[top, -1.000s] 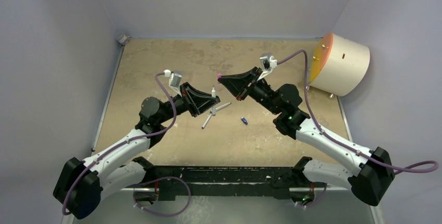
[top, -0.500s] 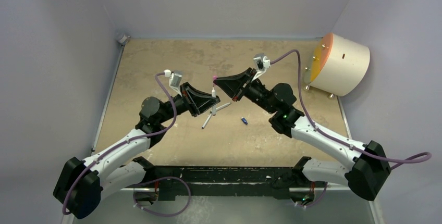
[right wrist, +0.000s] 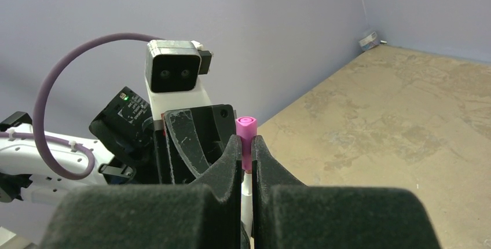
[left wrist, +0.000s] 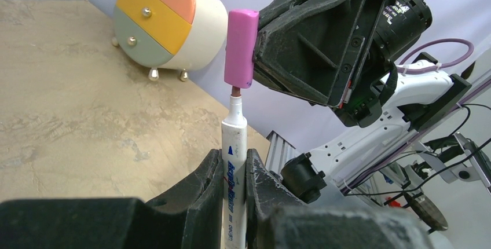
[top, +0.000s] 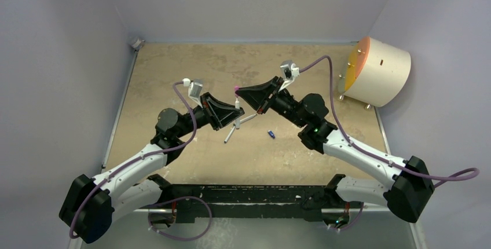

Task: Insert the pens into the pen caps

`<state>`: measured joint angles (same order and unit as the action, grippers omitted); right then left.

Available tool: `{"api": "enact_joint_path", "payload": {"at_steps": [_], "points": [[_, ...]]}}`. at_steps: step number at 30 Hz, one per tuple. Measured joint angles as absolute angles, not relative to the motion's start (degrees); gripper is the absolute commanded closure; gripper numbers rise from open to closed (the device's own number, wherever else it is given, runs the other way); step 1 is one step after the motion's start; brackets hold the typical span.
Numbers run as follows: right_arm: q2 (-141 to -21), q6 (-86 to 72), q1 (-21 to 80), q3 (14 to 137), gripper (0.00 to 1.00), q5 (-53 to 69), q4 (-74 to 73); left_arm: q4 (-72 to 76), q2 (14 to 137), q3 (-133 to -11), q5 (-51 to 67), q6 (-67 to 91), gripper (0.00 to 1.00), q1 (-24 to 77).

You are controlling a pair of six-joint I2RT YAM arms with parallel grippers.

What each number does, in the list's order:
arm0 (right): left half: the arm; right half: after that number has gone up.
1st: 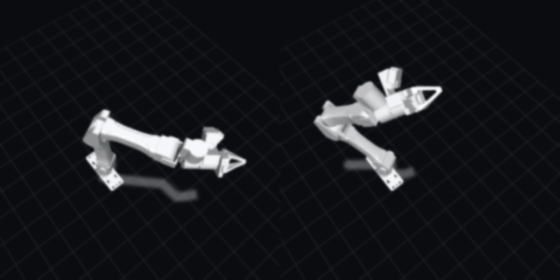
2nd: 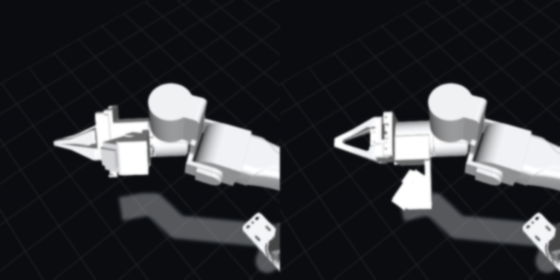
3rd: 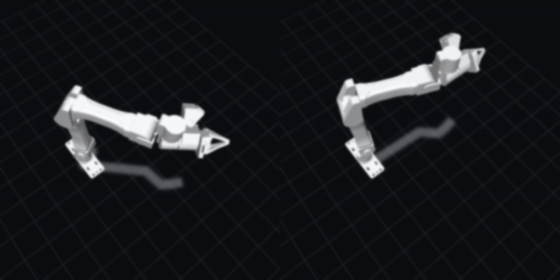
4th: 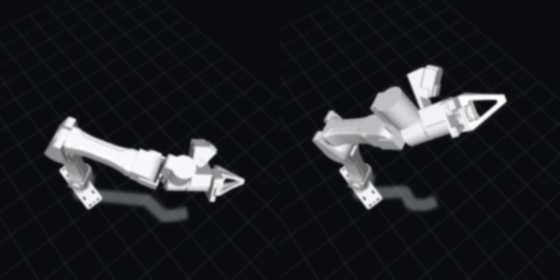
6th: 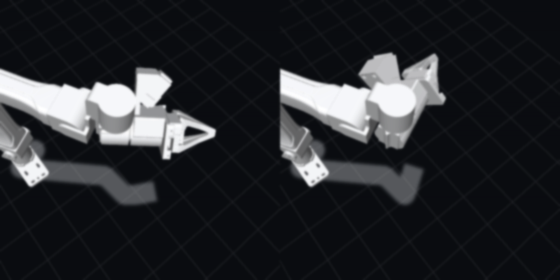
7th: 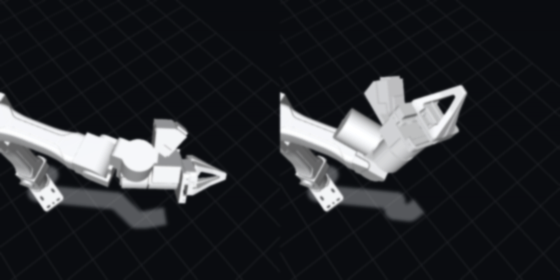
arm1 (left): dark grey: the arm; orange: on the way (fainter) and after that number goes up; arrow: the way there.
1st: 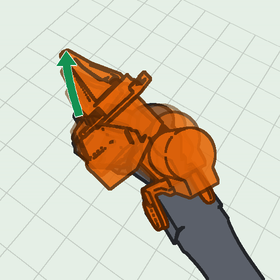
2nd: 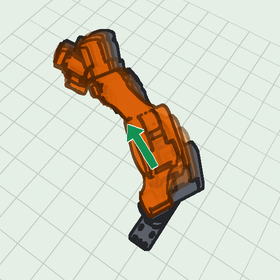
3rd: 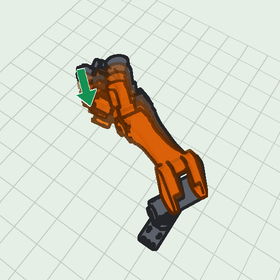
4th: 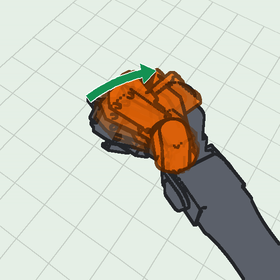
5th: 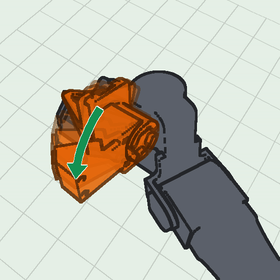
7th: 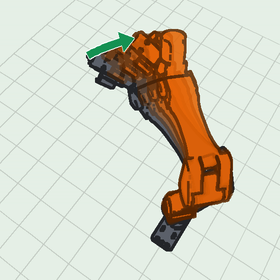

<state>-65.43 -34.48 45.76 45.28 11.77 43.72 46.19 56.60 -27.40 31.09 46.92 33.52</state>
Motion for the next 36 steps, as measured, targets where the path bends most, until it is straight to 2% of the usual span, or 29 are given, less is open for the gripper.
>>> {"api": "enact_joint_path", "payload": {"at_steps": [21, 22, 25, 28, 34, 36], "points": [[-65.0, -34.5, 46.2, 43.6, 1.00, 11.0, 44.0, 46.0, 54.8, -27.3, 30.1, 46.7, 1.00, 33.5], [-64.8, -34.5, 46.2, 43.4, 0.99, 10.5, 43.9, 45.5, 54.5, -27.3, 29.8, 46.4, 1.00, 33.5], [-64.3, -34.4, 46.2, 42.7, 0.84, 8.5, 43.9, 42.0, 52.4, -27.6, 28.3, 45.0, 1.00, 33.5], [-64.4, -34.5, 46.2, 41.6, 0.74, 6.3, 43.7, 35.7, 50.3, -29.8, 26.2, 42.5, 1.00, 33.5], [-67.6, -34.1, 46.2, 41.1, 0.68, 2.7, 43.4, 21.6, 47.5, -37.3, 19.7, 36.4, 1.00, 33.5], [-70.2, -33.7, 46.2, 41.5, 0.62, 1.9, 41.9, 17.8, 46.9, -39.0, 17.2, 34.7, 1.00, 33.5]]}}
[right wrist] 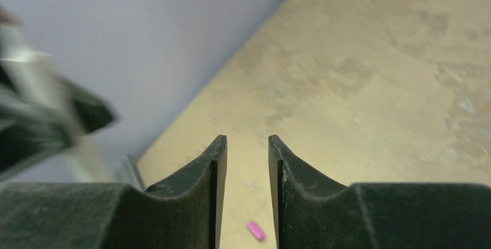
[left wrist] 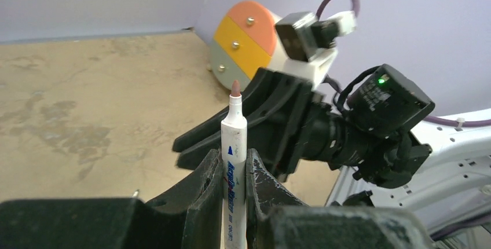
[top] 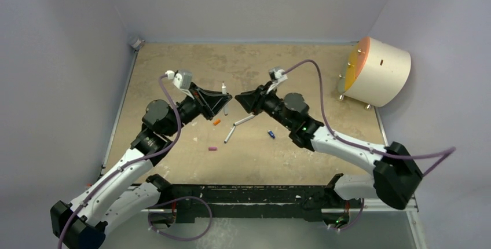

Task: Insert the pens into the pen caps

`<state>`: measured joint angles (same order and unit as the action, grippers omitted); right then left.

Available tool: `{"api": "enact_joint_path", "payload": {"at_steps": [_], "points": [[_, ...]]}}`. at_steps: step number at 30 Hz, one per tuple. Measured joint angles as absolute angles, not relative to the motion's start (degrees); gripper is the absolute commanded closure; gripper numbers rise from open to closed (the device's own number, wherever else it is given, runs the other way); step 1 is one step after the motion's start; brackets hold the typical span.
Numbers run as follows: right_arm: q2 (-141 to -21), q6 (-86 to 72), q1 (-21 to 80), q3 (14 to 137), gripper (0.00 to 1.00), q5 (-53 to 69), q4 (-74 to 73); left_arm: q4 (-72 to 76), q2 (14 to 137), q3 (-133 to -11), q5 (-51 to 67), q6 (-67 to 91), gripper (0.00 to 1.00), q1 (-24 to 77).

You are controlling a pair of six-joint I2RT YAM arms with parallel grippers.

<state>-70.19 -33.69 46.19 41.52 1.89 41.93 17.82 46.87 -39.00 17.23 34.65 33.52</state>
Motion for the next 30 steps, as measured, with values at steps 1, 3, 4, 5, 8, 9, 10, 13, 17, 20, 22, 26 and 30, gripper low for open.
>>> {"api": "enact_joint_path", "payload": {"at_steps": [1, 3, 4, 5, 8, 9, 10, 13, 17, 20, 22, 26, 30], "points": [[-72.1, -33.3, 46.3, 42.4, 0.61, 1.4, 40.1, 16.3, 46.7, -39.6, 16.1, 33.9, 1.00, 33.5], [-77.8, -32.4, 46.7, 45.9, 0.60, 0.0, 35.2, 13.1, 46.1, -40.4, 13.3, 32.8, 1.00, 33.5], [-80.8, -32.0, 47.2, 47.8, 0.59, -1.0, 32.6, 11.5, 45.7, -40.6, 11.7, 32.2, 1.00, 33.5], [-83.6, -31.7, 48.0, 49.7, 0.57, -2.2, 29.7, 10.0, 45.4, -40.9, 10.0, 31.8, 1.00, 33.5], [-90.5, -31.3, 51.7, 53.5, 0.57, -6.2, 22.8, 5.3, 44.5, -42.1, 3.9, 30.7, 1.00, 33.5], [-92.1, -31.2, 53.2, 54.0, 0.59, -7.1, 21.2, 3.6, 44.2, -42.7, 1.6, 30.4, 1.00, 33.5], [-93.6, -31.2, 55.1, 54.2, 0.62, -8.4, 20.1, 2.1, 44.0, -43.3, -0.7, 30.2, 1.00, 33.5], [-96.4, -31.2, 59.8, 53.7, 0.72, -9.8, 18.5, -3.2, 44.0, -46.4, -9.7, 29.2, 1.00, 33.5], [-98.1, -31.9, 63.6, 53.0, 0.88, -10.0, 18.6, -7.6, 45.7, -48.8, -17.0, 28.6, 1.00, 33.4], [-99.5, -32.3, 65.0, 53.0, 0.95, -10.0, 18.7, -10.0, 48.4, -50.0, -19.6, 27.9, 1.00, 32.9], [-100.9, -32.6, 66.1, 53.0, 0.96, -9.9, 18.8, -12.1, 50.7, -51.0, -19.6, 27.4, 1.00, 31.8], [-104.7, -33.1, 67.5, 53.0, 0.98, -9.4, 19.2, -15.0, 53.8, -52.8, -16.7, 26.1, 1.00, 29.2], [-106.5, -34.4, 68.0, 53.6, 1.00, -9.3, 20.2, -15.7, 54.1, -53.7, -13.2, 24.5, 1.00, 27.6]]}}
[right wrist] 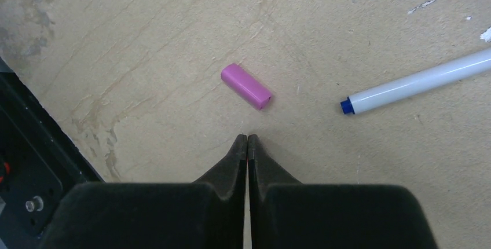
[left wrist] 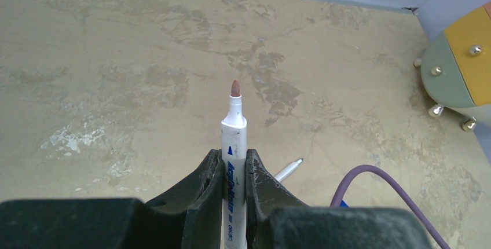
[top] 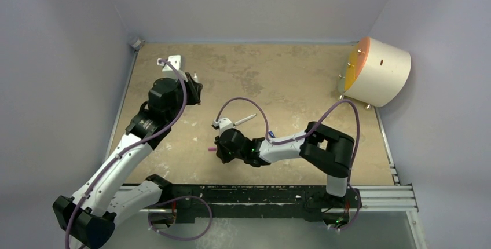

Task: Insert the pens into the pen caps

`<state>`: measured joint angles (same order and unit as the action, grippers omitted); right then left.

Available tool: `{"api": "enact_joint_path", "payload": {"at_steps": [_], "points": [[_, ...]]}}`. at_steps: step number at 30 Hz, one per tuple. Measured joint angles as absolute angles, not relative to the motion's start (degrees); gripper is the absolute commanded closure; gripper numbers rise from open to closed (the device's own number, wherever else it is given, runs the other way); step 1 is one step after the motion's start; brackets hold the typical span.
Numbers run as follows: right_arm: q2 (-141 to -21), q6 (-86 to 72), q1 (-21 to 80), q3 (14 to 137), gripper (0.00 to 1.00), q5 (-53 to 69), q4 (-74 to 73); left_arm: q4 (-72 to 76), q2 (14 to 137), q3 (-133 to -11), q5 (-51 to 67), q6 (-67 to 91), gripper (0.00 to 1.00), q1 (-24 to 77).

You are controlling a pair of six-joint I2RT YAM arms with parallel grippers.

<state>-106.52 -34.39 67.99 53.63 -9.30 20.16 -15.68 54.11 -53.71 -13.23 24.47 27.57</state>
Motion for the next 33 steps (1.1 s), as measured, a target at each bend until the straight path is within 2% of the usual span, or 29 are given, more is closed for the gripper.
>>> {"api": "enact_joint_path", "payload": {"at_steps": [10, 25, 27, 30, 33], "points": [[-110.8, -33.8, 67.1, 61.5, 1.00, -9.7, 16.8, -15.6, 53.8, -53.0, -6.7, 23.4, 1.00, 22.3], [-114.4, -31.8, 61.8, 66.4, 0.99, -7.9, 16.3, -15.6, 51.7, -50.8, -5.1, 23.3, 1.00, 21.8], [-114.8, -31.7, 61.8, 66.6, 0.92, -7.9, 16.3, -15.5, 51.6, -50.2, -5.0, 23.3, 1.00, 21.8], [-114.6, -31.9, 61.9, 66.6, 0.73, -8.7, 16.4, -15.6, 51.5, -49.7, -4.9, 23.4, 1.00, 21.6], [-112.3, -32.0, 61.9, 65.4, 0.59, -10.6, 16.8, -15.5, 51.3, -49.7, -4.6, 23.4, 1.00, 21.2]]}}
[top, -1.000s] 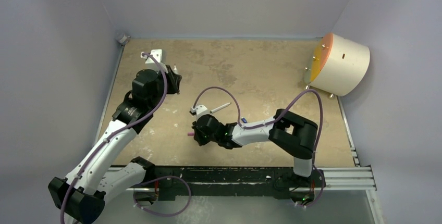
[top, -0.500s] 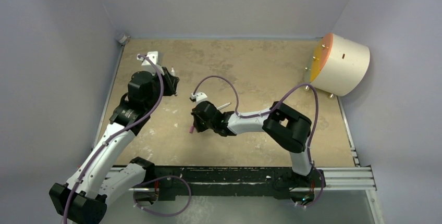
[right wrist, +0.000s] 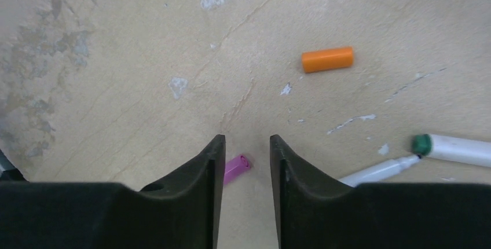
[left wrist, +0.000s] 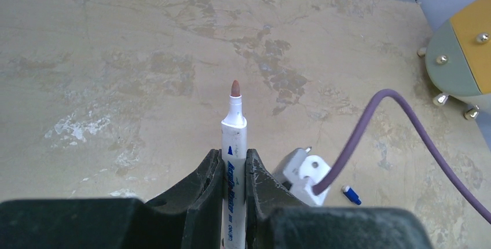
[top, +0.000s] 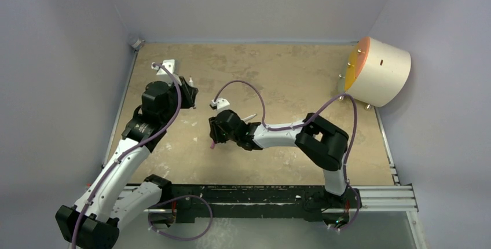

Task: Insert the pens into the pen caps

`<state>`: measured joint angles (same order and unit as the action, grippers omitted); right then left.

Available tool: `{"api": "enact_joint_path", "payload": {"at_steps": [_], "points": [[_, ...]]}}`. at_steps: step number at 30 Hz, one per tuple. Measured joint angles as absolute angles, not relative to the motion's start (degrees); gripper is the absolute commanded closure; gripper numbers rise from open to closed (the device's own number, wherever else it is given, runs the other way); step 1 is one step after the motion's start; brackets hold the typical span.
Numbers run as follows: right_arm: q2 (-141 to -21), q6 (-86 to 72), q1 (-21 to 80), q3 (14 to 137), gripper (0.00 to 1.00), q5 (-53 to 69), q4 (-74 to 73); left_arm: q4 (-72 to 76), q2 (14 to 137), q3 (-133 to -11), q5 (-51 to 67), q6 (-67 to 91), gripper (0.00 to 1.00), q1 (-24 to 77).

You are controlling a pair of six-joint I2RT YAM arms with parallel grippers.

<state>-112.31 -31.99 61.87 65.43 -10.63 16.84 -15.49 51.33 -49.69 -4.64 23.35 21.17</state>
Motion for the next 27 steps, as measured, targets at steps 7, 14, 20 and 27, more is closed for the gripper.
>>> {"api": "enact_joint_path", "payload": {"at_steps": [7, 14, 20, 27], "points": [[-107.5, -33.5, 62.5, 65.6, 0.49, -17.4, 15.4, -15.0, 50.9, -49.6, -4.5, 23.4, 1.00, 20.3], [-109.2, -43.3, 66.4, 69.1, 0.32, -26.8, 5.0, -15.1, 50.9, -49.0, -5.2, 23.4, 1.00, 19.9], [-115.5, -54.0, 70.0, 76.9, 0.29, -33.3, -8.2, -15.2, 50.8, -48.9, -6.7, 23.4, 1.00, 19.4], [-118.4, -59.9, 71.6, 80.6, 0.42, -33.7, -13.5, -15.2, 50.8, -48.9, -7.7, 23.4, 1.00, 19.1]]}}
